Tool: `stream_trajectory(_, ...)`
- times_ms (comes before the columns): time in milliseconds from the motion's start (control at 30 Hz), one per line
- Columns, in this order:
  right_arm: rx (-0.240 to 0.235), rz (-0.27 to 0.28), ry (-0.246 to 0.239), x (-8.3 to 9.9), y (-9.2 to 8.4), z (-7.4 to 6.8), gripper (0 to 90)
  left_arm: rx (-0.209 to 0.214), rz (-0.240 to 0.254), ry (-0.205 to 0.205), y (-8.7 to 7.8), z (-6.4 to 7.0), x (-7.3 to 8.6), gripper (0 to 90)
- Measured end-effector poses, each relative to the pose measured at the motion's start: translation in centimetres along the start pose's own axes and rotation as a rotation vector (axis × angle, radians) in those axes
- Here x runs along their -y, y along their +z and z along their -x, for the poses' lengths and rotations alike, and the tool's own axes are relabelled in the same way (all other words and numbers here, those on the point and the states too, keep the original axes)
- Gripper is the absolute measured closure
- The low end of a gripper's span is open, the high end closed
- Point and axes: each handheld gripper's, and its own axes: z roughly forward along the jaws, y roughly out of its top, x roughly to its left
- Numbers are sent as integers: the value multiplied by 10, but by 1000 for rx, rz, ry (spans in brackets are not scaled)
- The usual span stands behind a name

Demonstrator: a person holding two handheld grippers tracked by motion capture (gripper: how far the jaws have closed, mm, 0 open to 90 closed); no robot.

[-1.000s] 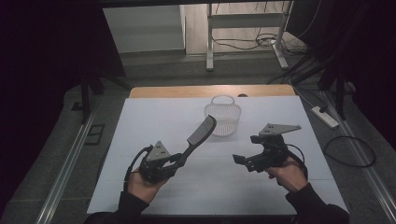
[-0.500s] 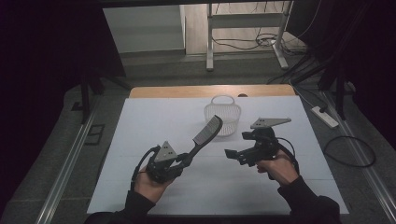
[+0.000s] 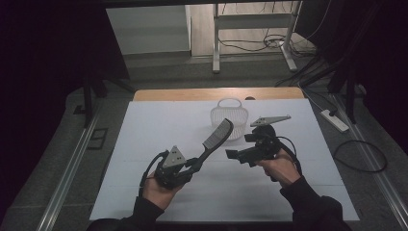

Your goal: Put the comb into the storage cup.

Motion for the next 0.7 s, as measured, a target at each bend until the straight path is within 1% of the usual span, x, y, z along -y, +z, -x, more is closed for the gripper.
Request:
stream_trajectory(100,-17,-2,28,-5,4,2,0,0,3,3,1,1,-1,723)
stream_trajectory(467,-18,-19,46,-16,14,5,0,3,10,2,3,3,-1,723)
stream_trajectory(633,-32,-29,59,-22,21,5,0,3,12,3,4,4,-2,723)
stream_trajectory(700,-42,-27,72,-23,23,6,0,3,12,5,4,4,-2,724)
